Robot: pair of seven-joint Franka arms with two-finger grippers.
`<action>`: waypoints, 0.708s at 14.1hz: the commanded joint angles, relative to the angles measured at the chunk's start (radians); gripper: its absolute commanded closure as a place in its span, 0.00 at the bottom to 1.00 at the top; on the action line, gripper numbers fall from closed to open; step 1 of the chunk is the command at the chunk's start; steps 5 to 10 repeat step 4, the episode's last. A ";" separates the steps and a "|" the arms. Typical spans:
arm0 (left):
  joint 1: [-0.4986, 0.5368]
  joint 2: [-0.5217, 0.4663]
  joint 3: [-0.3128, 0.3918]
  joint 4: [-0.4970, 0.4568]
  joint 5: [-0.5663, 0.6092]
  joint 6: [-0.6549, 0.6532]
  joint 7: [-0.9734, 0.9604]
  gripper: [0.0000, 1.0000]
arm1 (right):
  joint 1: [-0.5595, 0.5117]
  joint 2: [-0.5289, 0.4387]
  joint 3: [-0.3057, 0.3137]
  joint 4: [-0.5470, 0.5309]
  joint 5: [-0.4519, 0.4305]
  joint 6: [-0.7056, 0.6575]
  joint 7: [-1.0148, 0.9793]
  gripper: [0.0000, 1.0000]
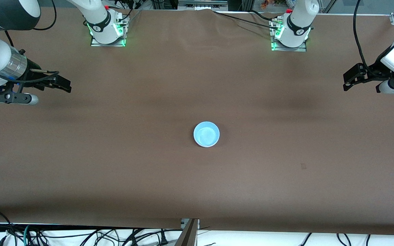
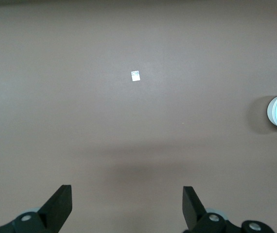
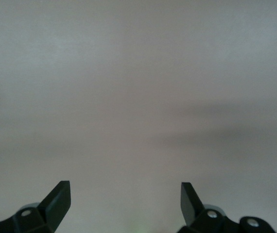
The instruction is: Stack pink and blue bowls on white bowl
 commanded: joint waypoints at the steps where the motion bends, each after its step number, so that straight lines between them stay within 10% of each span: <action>1: 0.007 0.015 -0.004 0.031 0.015 -0.012 0.022 0.00 | -0.051 -0.029 0.070 -0.010 -0.038 0.014 -0.040 0.00; 10: 0.007 0.015 -0.004 0.031 0.016 -0.012 0.022 0.00 | -0.058 -0.017 0.070 0.014 -0.036 0.014 -0.055 0.00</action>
